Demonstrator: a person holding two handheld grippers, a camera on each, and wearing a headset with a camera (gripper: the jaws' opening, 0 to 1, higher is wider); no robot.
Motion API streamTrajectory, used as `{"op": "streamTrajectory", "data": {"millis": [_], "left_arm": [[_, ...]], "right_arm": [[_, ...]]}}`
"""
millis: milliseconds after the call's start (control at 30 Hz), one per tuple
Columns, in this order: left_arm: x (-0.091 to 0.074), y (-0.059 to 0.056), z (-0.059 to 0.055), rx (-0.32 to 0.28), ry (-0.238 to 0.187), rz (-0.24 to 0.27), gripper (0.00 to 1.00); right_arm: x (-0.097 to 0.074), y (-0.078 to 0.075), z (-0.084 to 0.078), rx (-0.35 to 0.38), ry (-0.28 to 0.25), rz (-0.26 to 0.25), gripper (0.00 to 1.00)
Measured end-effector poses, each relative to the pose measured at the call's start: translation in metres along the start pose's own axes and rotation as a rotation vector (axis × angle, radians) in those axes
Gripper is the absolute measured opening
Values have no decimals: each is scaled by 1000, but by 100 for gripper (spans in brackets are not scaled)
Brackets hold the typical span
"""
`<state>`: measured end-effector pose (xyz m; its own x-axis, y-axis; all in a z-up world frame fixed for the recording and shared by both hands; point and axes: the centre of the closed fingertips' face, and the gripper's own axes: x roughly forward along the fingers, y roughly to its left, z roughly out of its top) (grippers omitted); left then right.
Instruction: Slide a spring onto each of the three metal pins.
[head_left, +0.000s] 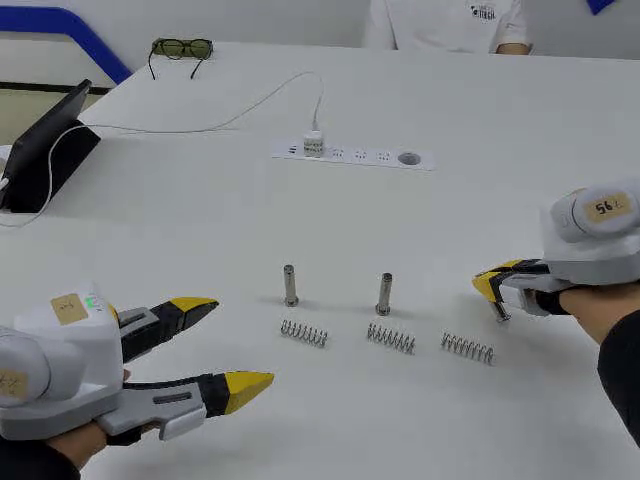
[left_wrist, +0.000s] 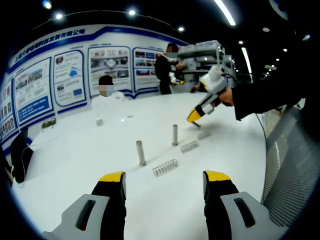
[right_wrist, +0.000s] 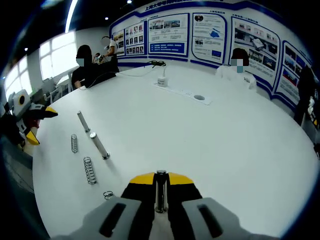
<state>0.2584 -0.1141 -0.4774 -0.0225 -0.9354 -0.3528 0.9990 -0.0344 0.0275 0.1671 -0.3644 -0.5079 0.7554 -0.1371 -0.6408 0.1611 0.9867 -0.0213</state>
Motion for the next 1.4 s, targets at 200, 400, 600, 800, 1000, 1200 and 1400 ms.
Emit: {"op": "streamTrajectory", "data": {"millis": [200,400,600,800,1000,1200,1400], "left_arm": [[-1,-1,2,5,-1,-2,64],[-2,-1,4,7,-3,-1,64],[-2,-2,5,9,-6,-1,64],[-3,-3,5,9,-6,0,64],[-4,-4,6,11,-8,0,64],[-3,-3,8,14,-11,-1,64],[-2,-5,8,17,-9,-3,64]], "right_arm": [[-4,4,2,3,-13,6,9],[-8,6,5,2,-28,6,9],[-12,8,5,0,-37,6,9],[-15,8,4,-3,-45,4,9],[-21,8,2,-3,-60,4,9],[-26,8,-1,3,-72,7,9],[-31,7,-5,7,-81,10,9]]}}
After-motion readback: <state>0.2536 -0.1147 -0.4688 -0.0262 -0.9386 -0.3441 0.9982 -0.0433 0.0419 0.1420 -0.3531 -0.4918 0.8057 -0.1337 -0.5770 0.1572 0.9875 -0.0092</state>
